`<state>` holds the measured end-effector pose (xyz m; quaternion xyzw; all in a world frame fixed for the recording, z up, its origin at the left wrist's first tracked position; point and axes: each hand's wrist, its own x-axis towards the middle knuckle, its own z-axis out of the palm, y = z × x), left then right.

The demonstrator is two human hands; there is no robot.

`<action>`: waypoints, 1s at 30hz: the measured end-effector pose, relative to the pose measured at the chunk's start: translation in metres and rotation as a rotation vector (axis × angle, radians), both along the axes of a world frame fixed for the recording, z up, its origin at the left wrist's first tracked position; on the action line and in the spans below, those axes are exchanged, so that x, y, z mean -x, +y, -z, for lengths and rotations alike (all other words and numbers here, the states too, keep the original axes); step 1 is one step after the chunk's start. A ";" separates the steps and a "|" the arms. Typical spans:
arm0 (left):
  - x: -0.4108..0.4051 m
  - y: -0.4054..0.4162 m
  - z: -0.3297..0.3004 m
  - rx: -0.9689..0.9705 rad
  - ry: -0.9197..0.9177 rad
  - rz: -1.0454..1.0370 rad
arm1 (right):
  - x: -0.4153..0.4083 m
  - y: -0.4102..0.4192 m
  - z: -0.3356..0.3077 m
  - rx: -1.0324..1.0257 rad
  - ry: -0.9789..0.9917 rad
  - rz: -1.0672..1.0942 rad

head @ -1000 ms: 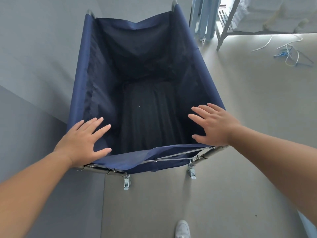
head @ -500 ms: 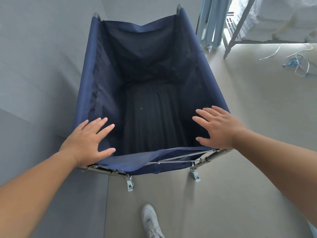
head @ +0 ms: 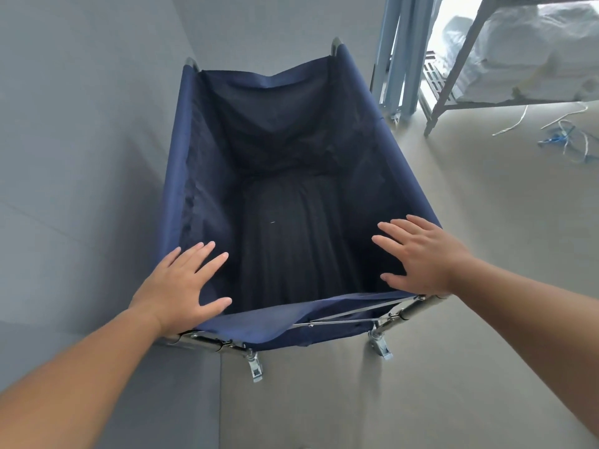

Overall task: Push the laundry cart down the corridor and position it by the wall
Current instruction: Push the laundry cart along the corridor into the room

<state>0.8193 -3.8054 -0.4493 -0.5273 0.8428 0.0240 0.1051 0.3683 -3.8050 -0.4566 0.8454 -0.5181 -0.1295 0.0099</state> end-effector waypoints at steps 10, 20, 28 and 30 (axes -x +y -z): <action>-0.020 -0.070 0.006 0.030 0.028 0.025 | -0.018 -0.060 0.002 0.014 0.027 0.013; -0.031 -0.125 0.006 0.059 -0.004 0.058 | -0.029 -0.111 0.002 0.033 0.047 -0.016; -0.034 -0.173 0.008 0.073 -0.025 0.049 | -0.032 -0.161 0.001 0.029 0.042 -0.018; -0.034 -0.188 0.010 0.077 -0.028 0.050 | -0.031 -0.178 0.001 0.025 0.045 -0.018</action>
